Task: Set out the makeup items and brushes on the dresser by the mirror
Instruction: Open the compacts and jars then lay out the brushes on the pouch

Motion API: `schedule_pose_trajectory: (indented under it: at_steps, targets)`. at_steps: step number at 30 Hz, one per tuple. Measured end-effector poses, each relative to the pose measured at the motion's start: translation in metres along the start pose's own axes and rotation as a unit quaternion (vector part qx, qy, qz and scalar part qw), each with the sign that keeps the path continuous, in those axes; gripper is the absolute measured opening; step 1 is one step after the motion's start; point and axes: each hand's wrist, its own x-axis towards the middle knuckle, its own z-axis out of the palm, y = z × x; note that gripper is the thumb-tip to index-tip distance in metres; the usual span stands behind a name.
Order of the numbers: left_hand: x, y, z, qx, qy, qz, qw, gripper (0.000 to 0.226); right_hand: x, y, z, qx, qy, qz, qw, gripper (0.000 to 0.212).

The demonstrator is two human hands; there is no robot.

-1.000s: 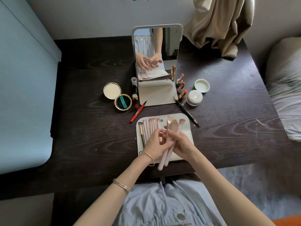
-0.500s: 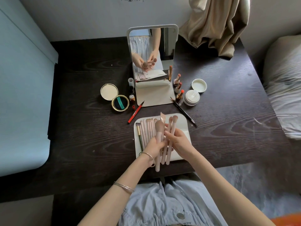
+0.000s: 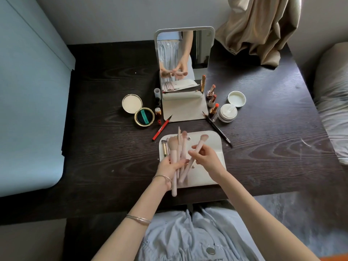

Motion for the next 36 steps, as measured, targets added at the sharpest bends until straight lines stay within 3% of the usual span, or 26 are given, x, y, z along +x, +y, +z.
schedule_pose_trajectory:
  at_steps: [5,9,13,17,28,36]
  targets:
    - [0.001,0.004,-0.028,-0.003,0.070,0.006,0.998,0.022,0.012,0.000,-0.001,-0.078,-0.003,0.013,0.997,0.023]
    - [0.000,0.004,-0.038,0.003,0.057,-0.014,0.998,0.021,0.017,-0.005,0.001,-0.109,0.001,0.027,0.994,0.012]
    - [0.002,0.002,-0.036,0.026,0.044,-0.024,0.998,0.025,0.023,-0.011,-0.006,-0.125,0.024,0.012,0.992,0.015]
    - [0.005,0.000,-0.034,0.005,0.062,-0.022,0.998,0.025,0.024,-0.008,-0.012,-0.199,0.093,0.027,0.975,0.037]
    - [0.008,0.002,-0.036,-0.012,0.055,-0.033,0.998,0.023,0.017,0.010,0.011,-0.281,0.145,0.027,0.948,0.030]
    - [0.011,0.003,-0.025,-0.006,0.027,-0.050,0.998,0.016,0.016,0.010,0.014,-0.327,0.122,0.061,0.935,0.036]
